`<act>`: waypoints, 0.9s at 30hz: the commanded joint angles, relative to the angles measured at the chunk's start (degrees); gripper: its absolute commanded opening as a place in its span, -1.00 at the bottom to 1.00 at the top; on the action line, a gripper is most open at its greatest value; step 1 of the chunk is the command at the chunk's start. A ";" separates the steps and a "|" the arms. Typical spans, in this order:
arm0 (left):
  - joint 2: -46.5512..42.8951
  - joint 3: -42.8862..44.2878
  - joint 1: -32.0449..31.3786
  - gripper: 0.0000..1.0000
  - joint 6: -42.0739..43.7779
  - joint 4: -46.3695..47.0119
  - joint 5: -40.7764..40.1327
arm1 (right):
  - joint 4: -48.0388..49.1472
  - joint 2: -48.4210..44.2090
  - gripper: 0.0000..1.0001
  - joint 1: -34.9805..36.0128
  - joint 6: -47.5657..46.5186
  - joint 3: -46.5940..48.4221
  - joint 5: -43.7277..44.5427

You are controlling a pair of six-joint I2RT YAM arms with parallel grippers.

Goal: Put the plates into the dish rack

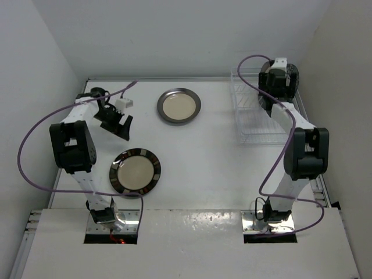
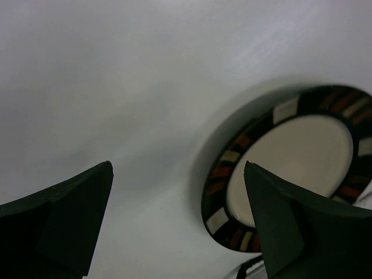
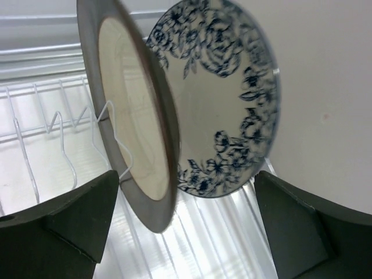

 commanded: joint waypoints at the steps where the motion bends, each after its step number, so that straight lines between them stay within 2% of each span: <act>1: 1.76 -2.76 -0.90 1.00 17.64 -9.22 4.00 | -2.03 -6.21 1.00 0.25 1.78 3.85 0.09; 3: 1.77 -3.91 -0.38 1.00 21.91 -10.21 2.44 | -4.84 -7.19 1.00 0.25 1.87 4.55 -2.01; 7: 5.45 -4.27 0.23 1.00 23.16 -8.72 -2.94 | -10.39 -11.57 1.00 0.16 1.78 4.82 -6.06; 9: 8.44 -2.17 0.85 1.00 24.20 -10.55 -0.94 | -12.48 -13.95 1.00 0.25 1.78 3.07 -9.12; 13: 12.49 -0.22 1.47 0.97 31.57 -18.53 3.91 | -12.33 -21.67 1.00 0.68 4.06 -2.03 -11.25; 17: 14.69 -3.72 0.86 0.76 35.27 -19.61 3.22 | -12.15 -28.98 1.00 0.86 2.84 -7.56 -12.57; 18: 15.30 -4.43 0.85 0.58 35.29 -19.61 3.21 | -12.15 -29.69 1.00 2.51 2.66 -8.71 -12.49; 24: 17.24 -6.80 -1.78 0.21 36.08 -19.09 3.73 | -11.09 -36.54 1.00 3.32 0.29 -12.50 -10.90; 27: 17.24 -8.91 -3.27 -0.09 34.41 -16.46 2.87 | -8.38 -38.65 1.00 3.58 -0.33 -14.34 -10.47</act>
